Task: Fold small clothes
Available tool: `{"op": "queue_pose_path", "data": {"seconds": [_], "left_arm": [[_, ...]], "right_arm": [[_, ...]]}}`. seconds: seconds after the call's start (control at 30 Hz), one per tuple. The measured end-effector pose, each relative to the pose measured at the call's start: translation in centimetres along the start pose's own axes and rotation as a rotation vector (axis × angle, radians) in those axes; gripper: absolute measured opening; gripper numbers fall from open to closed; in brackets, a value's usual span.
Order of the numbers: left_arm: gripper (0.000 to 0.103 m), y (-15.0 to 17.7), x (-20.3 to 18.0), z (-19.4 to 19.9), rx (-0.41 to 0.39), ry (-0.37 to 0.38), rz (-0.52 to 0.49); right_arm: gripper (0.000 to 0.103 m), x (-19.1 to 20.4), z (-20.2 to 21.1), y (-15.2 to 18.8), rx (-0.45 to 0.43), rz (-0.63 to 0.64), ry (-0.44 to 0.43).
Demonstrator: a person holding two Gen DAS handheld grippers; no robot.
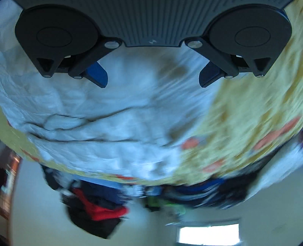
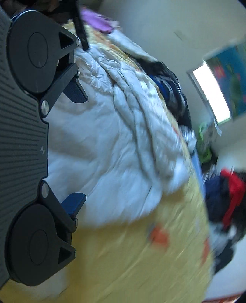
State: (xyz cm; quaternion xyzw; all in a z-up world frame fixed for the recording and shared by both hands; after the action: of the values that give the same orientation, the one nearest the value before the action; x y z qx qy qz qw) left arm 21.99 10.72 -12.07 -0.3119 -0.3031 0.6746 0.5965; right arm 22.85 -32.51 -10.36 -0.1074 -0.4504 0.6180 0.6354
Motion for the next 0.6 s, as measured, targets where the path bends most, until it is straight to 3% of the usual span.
{"op": "queue_pose_path", "data": {"seconds": [0.17, 0.27, 0.43, 0.6], "left_arm": [[0.103, 4.3, 6.0, 2.2, 0.153, -0.017, 0.224], [0.103, 5.5, 6.5, 3.8, 0.164, 0.017, 0.248], [0.103, 6.6, 5.2, 5.4, 0.222, 0.161, 0.294], [0.103, 7.4, 4.6, 6.5, 0.339, 0.374, 0.511]], "right_arm": [[0.100, -4.2, 4.1, 3.4, 0.088, -0.223, -0.005], [0.100, -4.7, 5.6, 4.8, 0.106, -0.306, -0.060], [0.102, -4.1, 6.3, 6.9, 0.213, -0.490, -0.211], [0.103, -1.9, 6.1, 8.8, 0.278, -0.559, -0.292]]}}
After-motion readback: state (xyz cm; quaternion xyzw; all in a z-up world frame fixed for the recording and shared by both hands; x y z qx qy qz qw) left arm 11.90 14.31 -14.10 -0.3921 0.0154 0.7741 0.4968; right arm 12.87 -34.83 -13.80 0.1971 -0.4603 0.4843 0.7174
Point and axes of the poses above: each gripper's, at about its wrist camera, not at the fingertips, and z roughly against the way its jaws point, x to its left, y to its underside, the point moved 8 cm from there along -z, roughly the way its jaws point, and after that the axes turned 1 degree about -x, right-handed, at the moved point
